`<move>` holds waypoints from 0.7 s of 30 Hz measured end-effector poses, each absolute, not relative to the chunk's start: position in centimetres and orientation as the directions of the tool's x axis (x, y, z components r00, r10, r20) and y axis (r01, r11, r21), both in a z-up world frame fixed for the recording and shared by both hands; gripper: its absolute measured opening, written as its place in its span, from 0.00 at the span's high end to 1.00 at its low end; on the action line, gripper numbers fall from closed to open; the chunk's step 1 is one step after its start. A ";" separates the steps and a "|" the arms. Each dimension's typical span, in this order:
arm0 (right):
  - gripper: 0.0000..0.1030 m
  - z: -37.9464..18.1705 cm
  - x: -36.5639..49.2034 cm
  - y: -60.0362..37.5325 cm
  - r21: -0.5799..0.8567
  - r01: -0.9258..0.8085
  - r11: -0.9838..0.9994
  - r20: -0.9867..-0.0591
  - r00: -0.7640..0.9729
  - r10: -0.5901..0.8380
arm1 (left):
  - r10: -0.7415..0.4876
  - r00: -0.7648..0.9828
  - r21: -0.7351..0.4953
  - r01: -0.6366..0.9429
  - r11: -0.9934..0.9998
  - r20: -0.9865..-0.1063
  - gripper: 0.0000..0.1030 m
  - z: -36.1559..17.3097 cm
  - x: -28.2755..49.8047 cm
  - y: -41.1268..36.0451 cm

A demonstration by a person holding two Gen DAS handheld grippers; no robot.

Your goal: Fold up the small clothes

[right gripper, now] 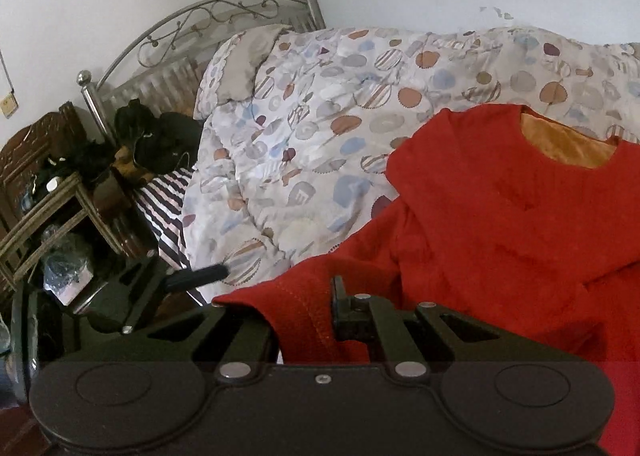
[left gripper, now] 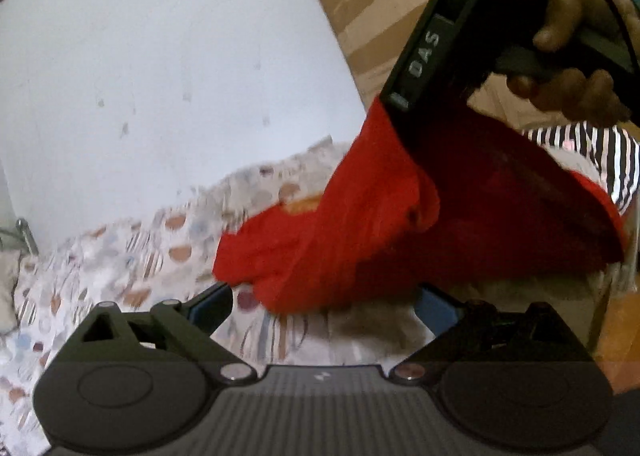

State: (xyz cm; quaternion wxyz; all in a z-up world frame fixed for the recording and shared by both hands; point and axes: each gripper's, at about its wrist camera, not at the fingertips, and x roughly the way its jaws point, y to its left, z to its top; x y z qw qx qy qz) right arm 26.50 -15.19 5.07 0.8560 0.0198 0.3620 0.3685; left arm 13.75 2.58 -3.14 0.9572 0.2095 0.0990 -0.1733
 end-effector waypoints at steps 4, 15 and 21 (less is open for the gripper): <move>0.94 4.7 26.5 -15.2 0.277 -0.625 0.730 -0.614 0.470 0.635 | -0.333 0.918 0.347 0.391 0.852 -0.217 0.12 -2.5 14.1 2.6; 0.94 3.8 26.9 -15.7 0.292 -0.619 0.729 -0.612 0.465 0.640 | -0.482 0.860 0.326 0.509 0.797 -0.165 0.81 -1.2 12.3 4.0; 0.92 3.2 26.6 -16.4 0.281 -0.621 0.732 -0.609 0.473 0.636 | -0.494 0.859 0.238 0.512 0.825 -0.135 0.89 -0.4 12.8 4.9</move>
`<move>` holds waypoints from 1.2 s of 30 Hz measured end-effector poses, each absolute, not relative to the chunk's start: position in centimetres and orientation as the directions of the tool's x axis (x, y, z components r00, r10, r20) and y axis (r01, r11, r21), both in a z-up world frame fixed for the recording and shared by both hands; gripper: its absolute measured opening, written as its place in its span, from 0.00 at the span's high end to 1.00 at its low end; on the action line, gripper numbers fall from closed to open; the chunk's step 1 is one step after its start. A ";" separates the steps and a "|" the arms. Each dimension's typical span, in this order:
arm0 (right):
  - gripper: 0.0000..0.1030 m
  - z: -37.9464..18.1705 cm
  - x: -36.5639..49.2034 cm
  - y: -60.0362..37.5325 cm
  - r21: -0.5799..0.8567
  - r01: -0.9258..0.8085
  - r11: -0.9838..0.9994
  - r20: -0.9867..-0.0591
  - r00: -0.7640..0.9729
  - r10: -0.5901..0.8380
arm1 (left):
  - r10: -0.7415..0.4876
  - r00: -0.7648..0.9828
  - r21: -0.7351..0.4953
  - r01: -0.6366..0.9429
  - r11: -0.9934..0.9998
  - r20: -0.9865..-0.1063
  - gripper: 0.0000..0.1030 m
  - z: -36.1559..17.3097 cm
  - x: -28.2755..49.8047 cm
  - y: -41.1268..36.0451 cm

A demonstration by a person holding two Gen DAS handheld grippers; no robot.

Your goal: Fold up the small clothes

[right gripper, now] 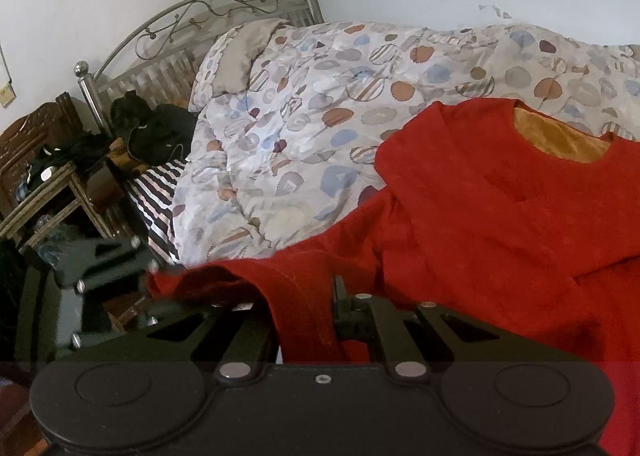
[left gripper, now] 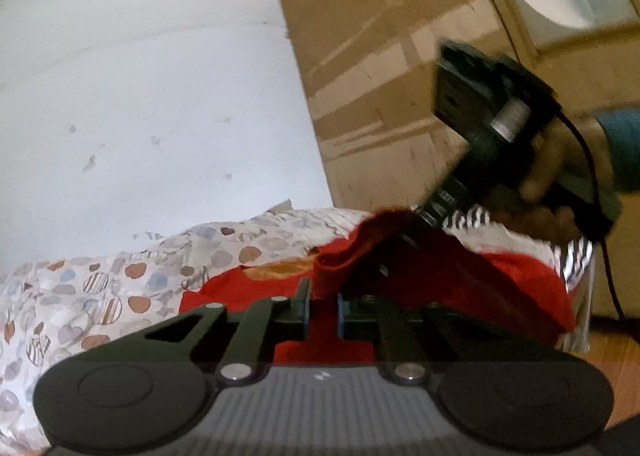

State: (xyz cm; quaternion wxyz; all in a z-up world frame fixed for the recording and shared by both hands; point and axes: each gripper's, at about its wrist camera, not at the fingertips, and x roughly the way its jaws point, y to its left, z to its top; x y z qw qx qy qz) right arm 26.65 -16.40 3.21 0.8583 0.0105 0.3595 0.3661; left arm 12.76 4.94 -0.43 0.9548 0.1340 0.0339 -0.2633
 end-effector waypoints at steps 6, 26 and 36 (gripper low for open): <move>0.66 2.0 24.9 -16.2 0.229 -0.615 0.755 -0.601 0.521 0.606 | -0.476 0.872 0.125 0.487 0.864 -0.113 0.90 1.8 14.7 6.2; 0.38 -7.8 13.6 -17.3 -0.588 -0.060 0.806 -0.255 0.960 -0.114 | -0.404 0.913 -0.044 0.402 0.915 -0.055 0.91 8.4 19.9 7.9; 0.71 -9.5 9.0 -21.3 -0.662 -0.023 0.749 -0.163 0.980 -0.114 | -0.393 0.916 -0.005 0.394 0.919 -0.075 0.91 8.2 19.2 7.8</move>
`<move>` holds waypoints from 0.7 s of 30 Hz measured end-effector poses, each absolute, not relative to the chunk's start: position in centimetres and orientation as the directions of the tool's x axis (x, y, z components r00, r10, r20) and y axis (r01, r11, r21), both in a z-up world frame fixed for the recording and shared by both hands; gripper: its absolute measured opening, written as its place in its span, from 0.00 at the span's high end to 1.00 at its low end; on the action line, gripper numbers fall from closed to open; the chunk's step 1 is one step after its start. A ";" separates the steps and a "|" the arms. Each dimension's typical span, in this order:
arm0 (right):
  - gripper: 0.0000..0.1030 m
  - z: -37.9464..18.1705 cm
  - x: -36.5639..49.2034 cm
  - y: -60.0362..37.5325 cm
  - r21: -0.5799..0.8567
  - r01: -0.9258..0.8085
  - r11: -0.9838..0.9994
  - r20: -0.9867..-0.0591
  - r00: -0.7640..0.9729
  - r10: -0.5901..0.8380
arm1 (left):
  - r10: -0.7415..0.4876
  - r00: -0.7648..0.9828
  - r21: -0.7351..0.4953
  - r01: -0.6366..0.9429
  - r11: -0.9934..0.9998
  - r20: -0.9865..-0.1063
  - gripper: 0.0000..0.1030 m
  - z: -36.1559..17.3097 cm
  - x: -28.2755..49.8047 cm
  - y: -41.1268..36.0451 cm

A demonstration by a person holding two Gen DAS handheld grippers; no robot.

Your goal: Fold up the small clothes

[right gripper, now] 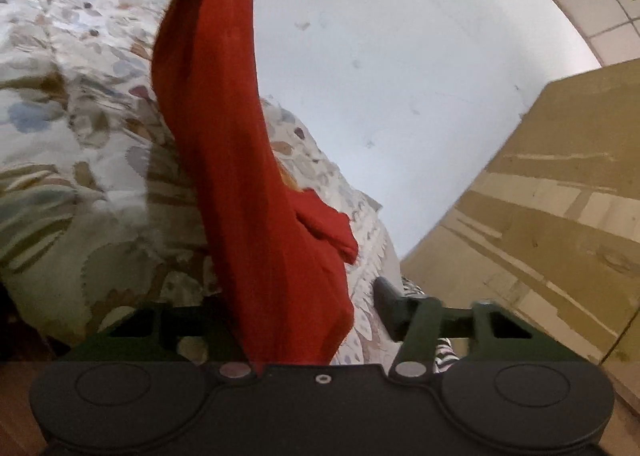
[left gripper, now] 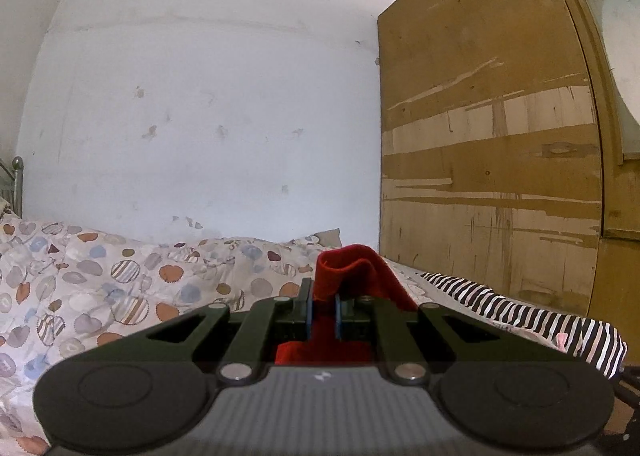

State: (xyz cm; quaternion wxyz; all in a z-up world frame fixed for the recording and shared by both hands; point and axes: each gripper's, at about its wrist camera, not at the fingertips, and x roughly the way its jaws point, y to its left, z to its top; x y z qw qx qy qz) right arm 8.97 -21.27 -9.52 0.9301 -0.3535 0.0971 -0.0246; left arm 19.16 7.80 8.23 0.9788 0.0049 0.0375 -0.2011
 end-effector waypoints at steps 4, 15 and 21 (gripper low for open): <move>0.79 -7.2 8.4 -22.2 -0.660 -0.041 0.750 -0.144 0.987 -0.074 | -0.378 0.923 -0.007 0.378 0.926 -0.072 0.91 8.5 18.9 8.1; 0.96 2.8 9.7 -26.9 -0.405 -0.081 0.911 -0.140 0.990 0.026 | -0.303 0.951 -0.113 0.307 0.945 0.055 0.92 7.9 15.5 10.1; 0.96 5.7 6.0 -26.9 -0.440 -0.089 0.893 -0.068 0.996 0.066 | -0.303 0.945 -0.142 0.319 0.937 0.126 0.92 8.4 10.1 11.6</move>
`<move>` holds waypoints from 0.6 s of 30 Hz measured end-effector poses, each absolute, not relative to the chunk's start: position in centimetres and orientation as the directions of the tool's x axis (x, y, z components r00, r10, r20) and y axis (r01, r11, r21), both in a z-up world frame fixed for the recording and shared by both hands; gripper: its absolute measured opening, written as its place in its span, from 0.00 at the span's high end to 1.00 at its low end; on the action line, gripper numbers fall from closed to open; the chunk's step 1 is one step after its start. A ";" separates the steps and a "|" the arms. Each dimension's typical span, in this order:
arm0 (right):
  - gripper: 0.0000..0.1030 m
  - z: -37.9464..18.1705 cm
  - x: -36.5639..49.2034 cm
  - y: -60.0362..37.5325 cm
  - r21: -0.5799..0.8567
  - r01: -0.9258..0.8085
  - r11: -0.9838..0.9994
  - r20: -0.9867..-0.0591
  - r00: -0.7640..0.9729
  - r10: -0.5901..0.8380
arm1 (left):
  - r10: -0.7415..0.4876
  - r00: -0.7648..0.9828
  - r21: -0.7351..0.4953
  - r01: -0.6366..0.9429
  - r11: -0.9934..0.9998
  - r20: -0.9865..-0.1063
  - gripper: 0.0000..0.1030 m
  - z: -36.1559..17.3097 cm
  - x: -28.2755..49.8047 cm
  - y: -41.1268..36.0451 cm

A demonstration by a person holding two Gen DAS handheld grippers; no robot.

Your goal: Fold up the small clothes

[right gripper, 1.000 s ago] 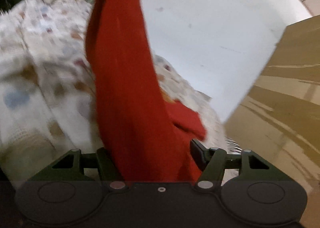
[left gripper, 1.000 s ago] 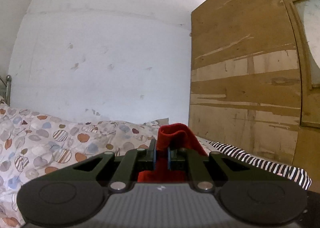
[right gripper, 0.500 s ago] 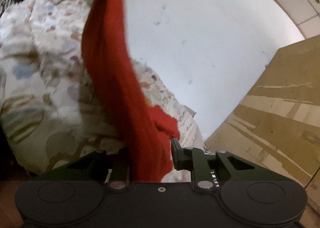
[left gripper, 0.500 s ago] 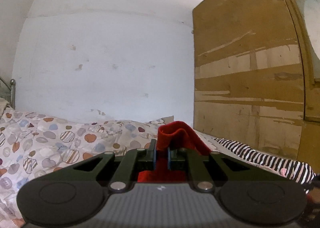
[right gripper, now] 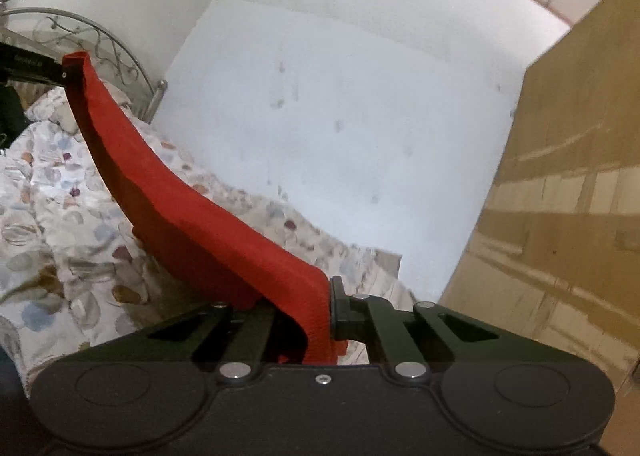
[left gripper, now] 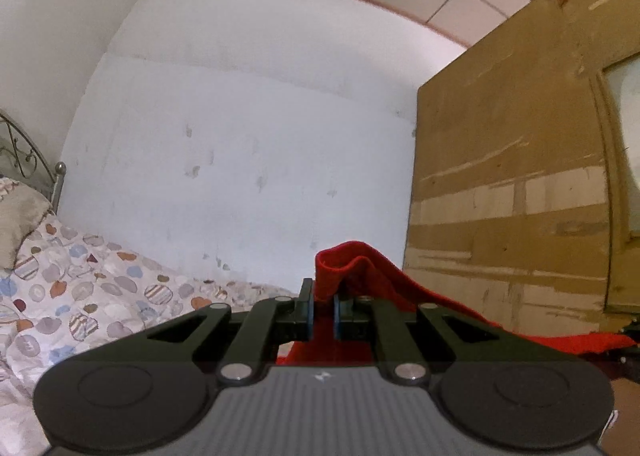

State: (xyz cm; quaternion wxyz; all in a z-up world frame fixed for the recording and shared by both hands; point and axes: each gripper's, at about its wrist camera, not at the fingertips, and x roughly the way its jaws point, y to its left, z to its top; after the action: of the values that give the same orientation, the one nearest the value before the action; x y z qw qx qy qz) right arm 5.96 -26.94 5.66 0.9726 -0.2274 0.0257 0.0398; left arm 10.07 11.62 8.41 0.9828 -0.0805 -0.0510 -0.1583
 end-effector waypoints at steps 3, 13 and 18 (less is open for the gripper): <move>0.96 7.1 2.9 -27.1 -0.448 -0.104 0.888 -0.064 0.994 0.084 | -0.303 0.942 -0.164 0.325 0.931 0.144 0.92 8.7 6.1 11.9; 0.96 10.5 -1.2 -27.5 -0.419 -0.178 0.890 -0.137 0.982 0.132 | -0.272 0.958 -0.255 0.285 0.924 0.088 0.92 9.4 1.3 12.0; 0.95 11.6 4.4 -28.2 -0.340 -0.236 0.910 -0.134 0.970 0.201 | -0.225 0.974 -0.299 0.220 0.928 0.019 0.92 11.1 7.6 12.0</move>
State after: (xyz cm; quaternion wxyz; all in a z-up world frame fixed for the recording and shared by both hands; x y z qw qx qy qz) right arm 4.40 -28.21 11.62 0.9762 -0.1796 0.0480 0.1119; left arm 7.59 11.95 11.12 0.9819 -0.1513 0.0078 -0.1135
